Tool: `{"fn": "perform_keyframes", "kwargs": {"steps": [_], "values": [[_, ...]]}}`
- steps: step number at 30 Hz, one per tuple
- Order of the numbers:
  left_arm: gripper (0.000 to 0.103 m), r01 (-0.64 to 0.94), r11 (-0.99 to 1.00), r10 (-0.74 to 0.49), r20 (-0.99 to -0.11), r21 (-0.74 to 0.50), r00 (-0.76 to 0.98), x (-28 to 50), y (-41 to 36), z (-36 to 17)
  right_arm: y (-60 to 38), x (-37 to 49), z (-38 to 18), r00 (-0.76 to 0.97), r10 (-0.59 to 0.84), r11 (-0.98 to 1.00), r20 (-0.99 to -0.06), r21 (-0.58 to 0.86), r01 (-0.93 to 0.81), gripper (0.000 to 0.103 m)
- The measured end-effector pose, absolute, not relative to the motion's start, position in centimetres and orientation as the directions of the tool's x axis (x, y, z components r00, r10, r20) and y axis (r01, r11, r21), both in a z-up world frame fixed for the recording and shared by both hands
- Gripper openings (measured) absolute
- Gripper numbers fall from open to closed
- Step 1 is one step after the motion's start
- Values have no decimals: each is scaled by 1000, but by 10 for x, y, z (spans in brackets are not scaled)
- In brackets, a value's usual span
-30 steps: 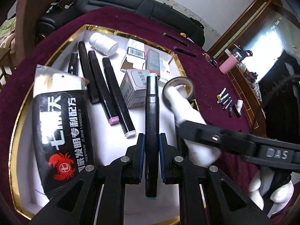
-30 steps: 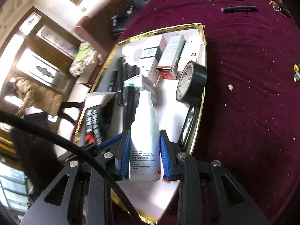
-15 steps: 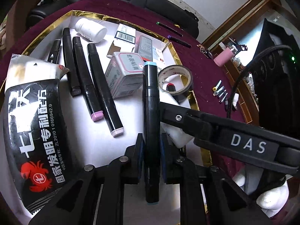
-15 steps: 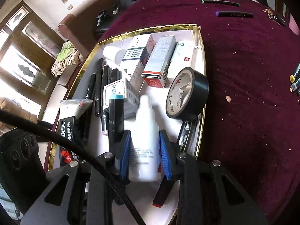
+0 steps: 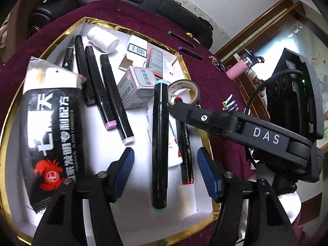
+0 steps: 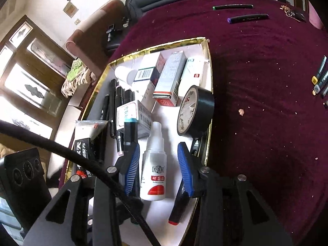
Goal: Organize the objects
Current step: 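Carry the dropper bottle and marker into the tray and open both tools, then move both open tools from the tray back to the pile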
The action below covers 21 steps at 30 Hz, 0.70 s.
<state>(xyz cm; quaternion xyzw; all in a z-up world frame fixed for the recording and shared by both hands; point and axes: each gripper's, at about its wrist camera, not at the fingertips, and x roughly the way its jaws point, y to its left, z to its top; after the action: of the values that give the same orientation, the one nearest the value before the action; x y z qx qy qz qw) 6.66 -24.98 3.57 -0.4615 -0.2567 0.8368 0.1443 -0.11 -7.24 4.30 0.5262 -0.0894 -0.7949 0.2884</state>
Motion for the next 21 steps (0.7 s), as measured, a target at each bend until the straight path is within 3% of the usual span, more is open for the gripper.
{"fn": "perform_keyframes", "kwargs": {"steps": [3,7,16,20,21], "values": [[58,2,-818,483,-690,-575,-539,70,-255,37,-66,5,54,-273,-674,-730,-687,562,388,37],[58,12,-816,480,-689,-578,-544,75,-259,37,-81,6,65,-160,-807,-577,-569,698,424,51],[60,-4,-795,503,-656,-607,-563,80,-265,43,-80,10,69,-196,-777,-618,-599,662,424,51],[61,-64,-731,586,-577,-680,-569,80,-260,49,-51,7,70,-240,-768,-636,-594,663,394,51],[65,-91,-698,621,-538,-710,-570,80,-258,52,-41,8,72,-252,-766,-640,-591,665,385,51]]}}
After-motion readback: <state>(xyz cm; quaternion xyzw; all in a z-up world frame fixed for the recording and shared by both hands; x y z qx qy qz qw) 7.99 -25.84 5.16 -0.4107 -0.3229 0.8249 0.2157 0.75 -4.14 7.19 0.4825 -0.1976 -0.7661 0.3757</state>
